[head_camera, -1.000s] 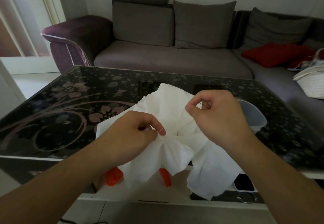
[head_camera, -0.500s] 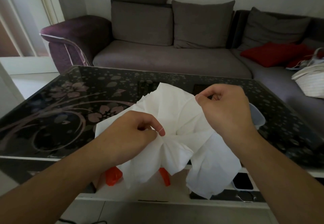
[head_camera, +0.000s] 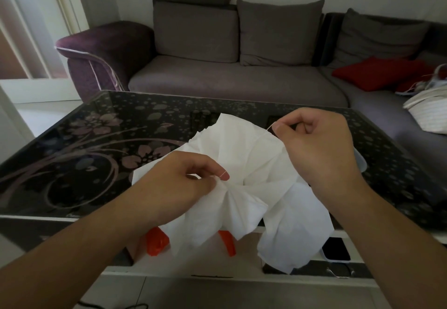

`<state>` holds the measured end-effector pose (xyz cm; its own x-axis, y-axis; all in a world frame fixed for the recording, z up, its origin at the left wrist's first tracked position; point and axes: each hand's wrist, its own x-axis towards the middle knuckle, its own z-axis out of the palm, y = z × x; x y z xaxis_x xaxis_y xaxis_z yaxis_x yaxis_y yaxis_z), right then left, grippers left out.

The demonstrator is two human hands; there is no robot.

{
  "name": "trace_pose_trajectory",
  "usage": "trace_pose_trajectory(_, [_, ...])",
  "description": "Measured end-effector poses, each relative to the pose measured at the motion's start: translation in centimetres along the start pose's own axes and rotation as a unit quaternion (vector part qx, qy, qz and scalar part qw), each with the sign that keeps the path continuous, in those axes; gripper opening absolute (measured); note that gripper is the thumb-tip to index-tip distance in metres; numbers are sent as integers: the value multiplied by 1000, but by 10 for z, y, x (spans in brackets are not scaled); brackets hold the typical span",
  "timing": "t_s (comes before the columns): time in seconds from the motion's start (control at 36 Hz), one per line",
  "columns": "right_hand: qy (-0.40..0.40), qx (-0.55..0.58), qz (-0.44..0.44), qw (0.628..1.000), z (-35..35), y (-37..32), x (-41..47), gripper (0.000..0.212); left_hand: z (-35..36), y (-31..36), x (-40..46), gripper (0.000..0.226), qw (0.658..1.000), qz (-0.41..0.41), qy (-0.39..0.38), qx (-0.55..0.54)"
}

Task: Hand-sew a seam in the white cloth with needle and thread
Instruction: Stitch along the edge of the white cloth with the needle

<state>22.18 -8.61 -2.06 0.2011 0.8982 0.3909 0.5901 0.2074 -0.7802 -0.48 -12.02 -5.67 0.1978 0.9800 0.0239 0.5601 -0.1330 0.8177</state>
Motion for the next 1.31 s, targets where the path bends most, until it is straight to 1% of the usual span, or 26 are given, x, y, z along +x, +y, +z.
trace_pose_trajectory(0.17, [18,-1,-8,1000,-2,1,2,14,-2,2,-2,35,1000,9,5,-16])
trace_pose_trajectory(0.31, [25,-10,6,1000,-2,2,2,13,-4,4,-4,40,999,7,-10,-36])
trace_pose_trajectory(0.39, [-3,12,10,1000,-3,1,1,15,-6,6,-5,43,998,-3,-16,-63])
trace_pose_trajectory(0.44, [-37,43,14,998,-4,-2,-1,16,-7,6,-6,44,996,-11,-19,-84])
trace_pose_trajectory(0.5, [-55,80,25,995,-7,-5,-3,17,-8,6,-7,44,995,-16,-16,-99])
trace_pose_trajectory(0.56, [-44,99,42,993,-9,-5,-2,18,-9,6,-7,45,994,-22,-14,-108])
trace_pose_trajectory(0.61, [-10,96,59,994,-12,-3,-1,20,-10,6,-7,46,994,-26,-15,-108])
trace_pose_trajectory(0.72, [55,54,89,993,-13,1,2,21,-12,5,-10,46,995,-24,-16,-100])
trace_pose_trajectory(0.81, [59,-7,92,994,-15,5,5,20,-14,3,-13,45,995,-23,-15,-100])
trace_pose_trajectory(0.86, [45,-12,87,995,-14,6,5,19,-15,2,-14,46,995,-18,-14,-95])
trace_pose_trajectory(0.92, [17,14,83,996,-13,5,4,18,-16,2,-15,45,996,-14,-10,-82])
trace_pose_trajectory(0.94, [-11,29,86,996,-12,4,2,17,-16,1,-15,44,997,-12,-8,-77])
trace_pose_trajectory(1.0, [-101,73,94,988,-10,-2,-4,19,-17,0,-16,42,998,-1,-3,-69])
trace_pose_trajectory(1.06, [-201,117,88,969,-6,-9,-13,23,-17,0,-17,43,998,15,-3,-61])
trace_pose_trajectory(1.11, [-264,120,66,955,1,-13,-21,21,-16,2,-18,42,998,27,-3,-50])
trace_pose_trajectory(1.22, [-361,103,40,926,14,-16,-28,11,-14,5,-19,39,998,43,3,-44])
trace_pose_trajectory(1.31, [-390,88,36,916,18,-12,-28,9,-14,6,-20,38,997,54,7,-47])
